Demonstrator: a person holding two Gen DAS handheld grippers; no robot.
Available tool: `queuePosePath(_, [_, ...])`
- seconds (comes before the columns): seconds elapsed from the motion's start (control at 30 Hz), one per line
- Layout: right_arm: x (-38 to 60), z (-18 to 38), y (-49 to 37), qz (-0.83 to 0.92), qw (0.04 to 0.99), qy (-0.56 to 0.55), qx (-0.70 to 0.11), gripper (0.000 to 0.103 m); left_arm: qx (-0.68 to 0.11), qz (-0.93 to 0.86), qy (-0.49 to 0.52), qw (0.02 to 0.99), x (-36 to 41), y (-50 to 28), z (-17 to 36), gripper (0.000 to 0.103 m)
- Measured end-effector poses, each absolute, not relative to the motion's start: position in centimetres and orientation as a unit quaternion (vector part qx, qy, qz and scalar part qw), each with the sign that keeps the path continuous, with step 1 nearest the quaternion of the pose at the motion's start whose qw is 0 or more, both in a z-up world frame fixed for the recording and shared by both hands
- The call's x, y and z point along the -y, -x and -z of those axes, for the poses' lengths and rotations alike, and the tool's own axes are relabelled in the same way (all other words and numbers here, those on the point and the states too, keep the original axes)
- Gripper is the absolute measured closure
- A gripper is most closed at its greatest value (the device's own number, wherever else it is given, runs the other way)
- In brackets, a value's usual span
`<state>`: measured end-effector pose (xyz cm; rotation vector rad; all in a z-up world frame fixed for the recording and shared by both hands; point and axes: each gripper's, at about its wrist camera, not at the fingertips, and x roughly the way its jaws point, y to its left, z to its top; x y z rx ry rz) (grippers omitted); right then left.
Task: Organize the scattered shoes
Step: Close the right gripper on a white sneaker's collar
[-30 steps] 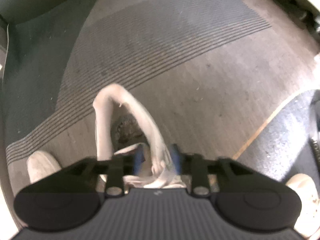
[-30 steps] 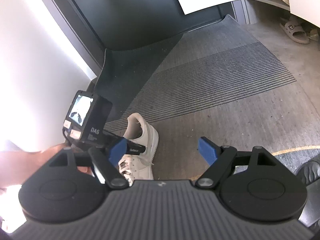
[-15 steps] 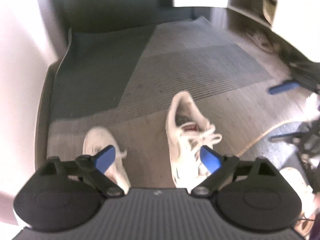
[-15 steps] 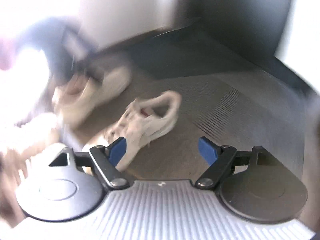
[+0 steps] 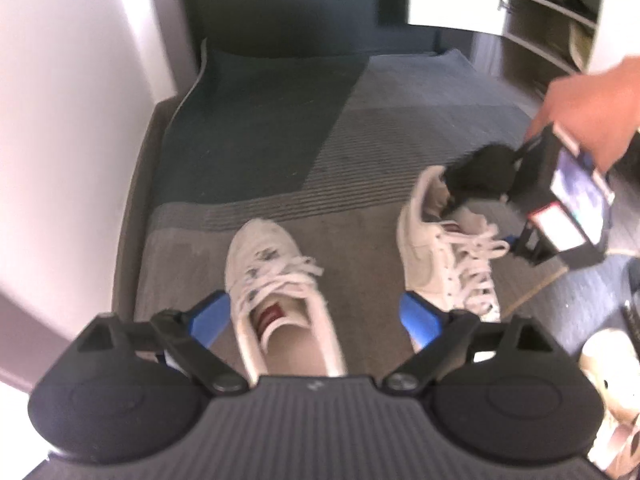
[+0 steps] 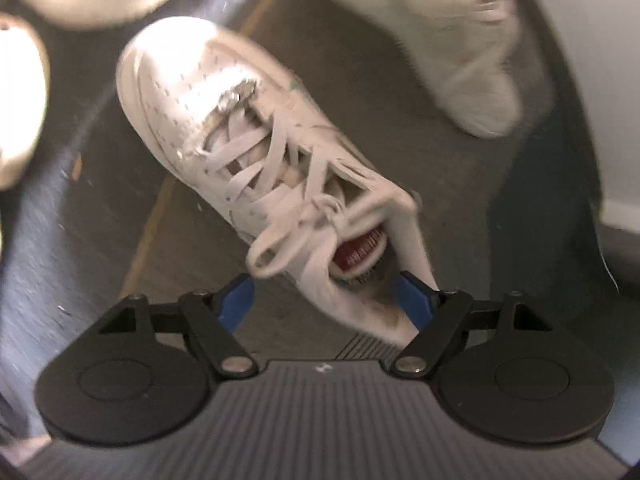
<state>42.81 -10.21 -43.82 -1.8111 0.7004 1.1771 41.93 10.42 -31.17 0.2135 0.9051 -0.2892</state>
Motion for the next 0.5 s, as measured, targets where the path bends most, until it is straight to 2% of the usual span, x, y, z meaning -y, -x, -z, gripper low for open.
queuePosePath(0.03, [10.1, 44.0, -42.9, -0.471, 0.419, 0.721, -0.287, 0.040, -0.438, 0.133, -0.102, 0.883, -11.2, -41.9, 31.5, 0.010])
queuePosePath(0.17, [9.8, 44.5, -43.3, -0.477, 0.408, 0.711, -0.318, 0.053, -0.452, 0.107, -0.104, 0.879, -13.4, -41.3, 32.9, 0.010])
queuePosePath(0.2, [9.7, 44.7, -43.4, -0.478, 0.405, 0.709, -0.325, 0.061, -0.458, 0.102, -0.099, 0.878, -13.8, -41.2, 33.2, 0.010])
queuePosePath(0.27, [9.5, 45.0, -43.6, -0.480, 0.399, 0.703, -0.340, 0.069, -0.471, 0.090, -0.083, 0.874, -14.8, -41.2, 33.9, 0.010])
queuePosePath(0.37, [9.3, 45.4, -43.9, -0.483, 0.390, 0.695, -0.362, 0.075, -0.473, 0.082, -0.073, 0.874, -15.6, -41.2, 34.1, 0.010])
queuePosePath(0.5, [10.5, 42.6, -42.8, -0.498, 0.420, 0.640, -0.408, 0.079, -0.459, 0.082, -0.073, 0.882, -15.9, -41.2, 33.4, 0.010])
